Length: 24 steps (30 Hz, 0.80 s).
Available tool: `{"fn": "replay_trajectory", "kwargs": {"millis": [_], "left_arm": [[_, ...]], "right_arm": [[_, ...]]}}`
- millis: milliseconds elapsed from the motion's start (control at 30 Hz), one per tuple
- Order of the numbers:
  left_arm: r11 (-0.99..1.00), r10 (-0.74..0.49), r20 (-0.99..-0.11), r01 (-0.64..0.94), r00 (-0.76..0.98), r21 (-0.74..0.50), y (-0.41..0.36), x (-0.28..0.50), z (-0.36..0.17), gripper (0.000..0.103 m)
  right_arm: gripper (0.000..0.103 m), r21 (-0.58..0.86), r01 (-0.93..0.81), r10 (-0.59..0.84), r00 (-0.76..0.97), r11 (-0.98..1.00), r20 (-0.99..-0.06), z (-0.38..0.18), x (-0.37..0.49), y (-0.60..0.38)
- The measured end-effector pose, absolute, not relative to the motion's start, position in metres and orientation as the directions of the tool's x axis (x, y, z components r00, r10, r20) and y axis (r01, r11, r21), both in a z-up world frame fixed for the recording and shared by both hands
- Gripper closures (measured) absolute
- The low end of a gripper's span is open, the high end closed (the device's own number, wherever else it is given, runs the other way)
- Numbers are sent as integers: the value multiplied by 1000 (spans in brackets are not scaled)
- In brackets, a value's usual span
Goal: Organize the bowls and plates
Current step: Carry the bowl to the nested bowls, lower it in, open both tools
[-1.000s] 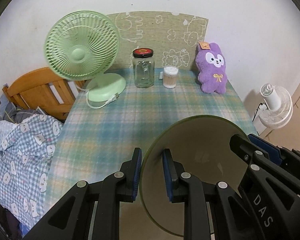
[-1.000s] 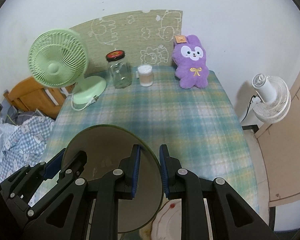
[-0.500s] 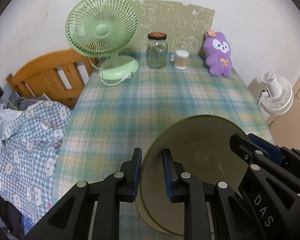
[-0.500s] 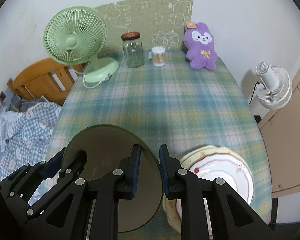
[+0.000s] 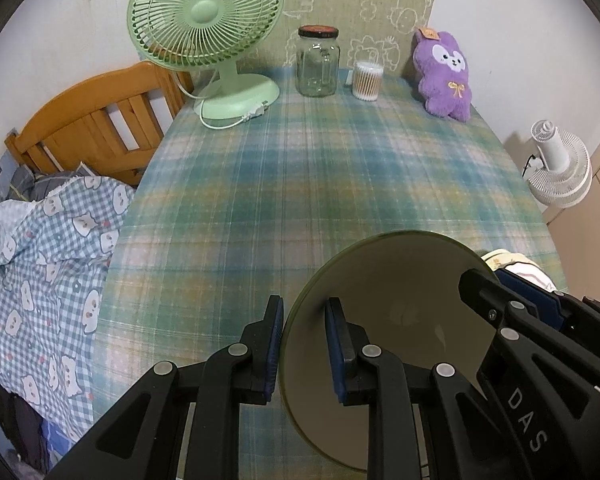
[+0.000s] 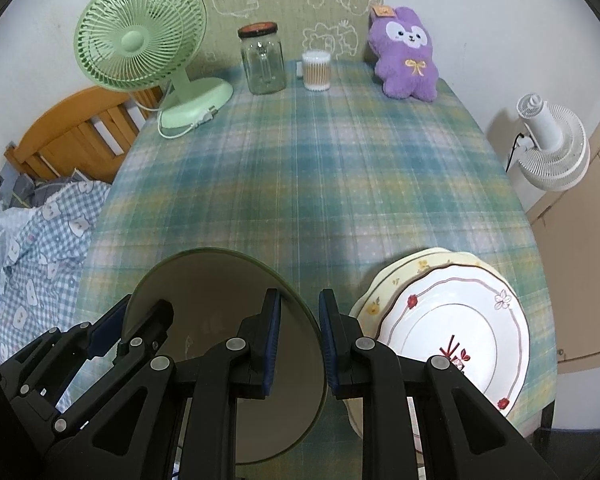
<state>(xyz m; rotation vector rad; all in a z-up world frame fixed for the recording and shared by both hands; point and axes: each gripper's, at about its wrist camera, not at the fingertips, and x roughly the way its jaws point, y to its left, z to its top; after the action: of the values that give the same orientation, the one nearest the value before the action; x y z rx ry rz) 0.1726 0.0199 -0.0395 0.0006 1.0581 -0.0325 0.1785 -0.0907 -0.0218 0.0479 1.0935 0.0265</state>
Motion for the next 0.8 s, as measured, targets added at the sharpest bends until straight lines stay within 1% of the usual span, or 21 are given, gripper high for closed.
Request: {"fn": "replay_trajectory", "kwargs": {"millis": [367, 600, 800], "left_arm": [[1000, -27, -892, 15, 452, -23, 26, 182, -59, 84], [1000, -19, -883, 20, 470, -11, 26, 184, -59, 83], [1000, -25, -884, 15, 467, -21, 28, 182, -60, 83]], "right_arm": [[80, 46, -3, 43, 419, 999, -907, -42, 190, -88], [80, 22, -9, 23, 426, 1000, -905, -43, 195, -83], [78, 22, -22, 29, 425, 1000, -905, -44, 192, -82]]}}
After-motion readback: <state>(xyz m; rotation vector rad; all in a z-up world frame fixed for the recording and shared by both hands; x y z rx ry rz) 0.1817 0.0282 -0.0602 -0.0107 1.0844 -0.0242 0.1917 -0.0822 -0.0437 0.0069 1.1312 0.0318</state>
